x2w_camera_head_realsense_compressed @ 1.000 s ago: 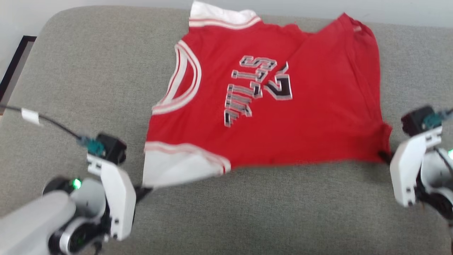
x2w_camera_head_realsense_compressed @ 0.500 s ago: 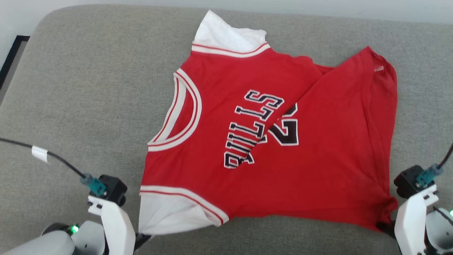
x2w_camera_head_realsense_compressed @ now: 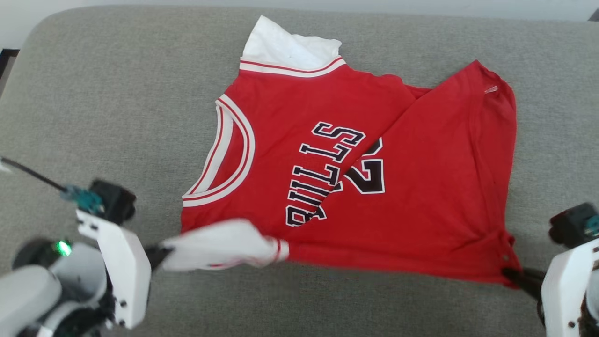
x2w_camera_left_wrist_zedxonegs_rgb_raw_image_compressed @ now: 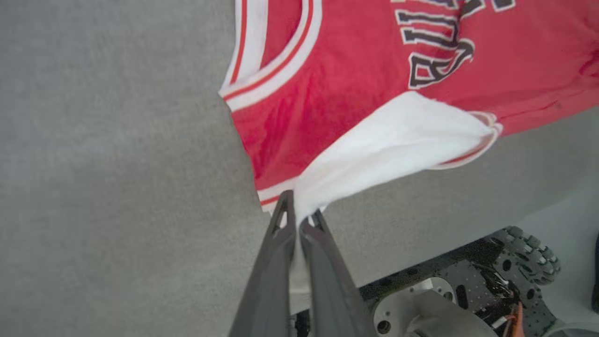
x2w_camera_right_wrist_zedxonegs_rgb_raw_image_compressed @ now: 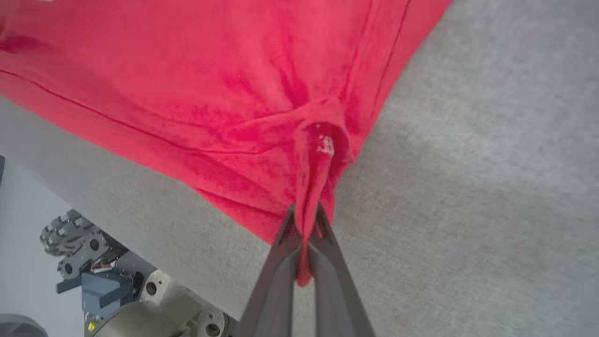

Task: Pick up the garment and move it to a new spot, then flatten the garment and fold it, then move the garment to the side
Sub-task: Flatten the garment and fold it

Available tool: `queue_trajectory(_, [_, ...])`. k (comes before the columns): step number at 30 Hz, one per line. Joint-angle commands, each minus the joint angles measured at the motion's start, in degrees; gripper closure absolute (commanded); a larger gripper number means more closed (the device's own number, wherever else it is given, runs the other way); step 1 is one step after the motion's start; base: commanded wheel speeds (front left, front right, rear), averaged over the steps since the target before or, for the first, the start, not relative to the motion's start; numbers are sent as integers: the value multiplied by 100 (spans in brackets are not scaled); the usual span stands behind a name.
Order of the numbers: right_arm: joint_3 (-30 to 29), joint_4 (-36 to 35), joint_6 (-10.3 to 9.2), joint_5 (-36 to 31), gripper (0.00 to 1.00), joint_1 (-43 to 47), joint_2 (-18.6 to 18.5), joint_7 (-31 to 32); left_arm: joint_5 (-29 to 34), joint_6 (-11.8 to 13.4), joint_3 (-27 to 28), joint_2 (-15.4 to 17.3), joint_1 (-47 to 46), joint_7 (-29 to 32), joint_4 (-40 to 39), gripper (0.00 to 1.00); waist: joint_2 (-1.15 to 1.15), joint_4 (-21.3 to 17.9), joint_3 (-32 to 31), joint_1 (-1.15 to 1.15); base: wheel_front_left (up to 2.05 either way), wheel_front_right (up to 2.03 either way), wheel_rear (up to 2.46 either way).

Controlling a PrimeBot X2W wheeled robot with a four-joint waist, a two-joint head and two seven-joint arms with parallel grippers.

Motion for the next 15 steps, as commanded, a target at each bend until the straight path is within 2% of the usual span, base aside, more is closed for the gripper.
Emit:
queue_trajectory(1, [-48, -42, -2, -11, 100, -30, 53, -36, 79, -21, 35, 29, -116, -38, -15, 100, 0, -14, -3, 0, 0, 0, 0])
queue_trajectory(4, [-262, -183, -2, -169, 100, -169, 197, -161, 380, -123, 129, 48, -444, 12, 43, 100, 0, -65, -2, 0, 0, 0, 0])
queue_trajectory(8, [-381, -217, -2, -397, 100, -526, 385, -352, 787, -410, 214, -123, -962, 43, 356, 100, 0, -137, 48, 0, 0, 0, 0])
queue_trajectory(15, [-239, 319, -2, -938, 100, -1542, 526, -725, 1228, -1120, 286, -852, -1812, -9, 1577, 100, 0, -222, 215, 0, 0, 0, 0])
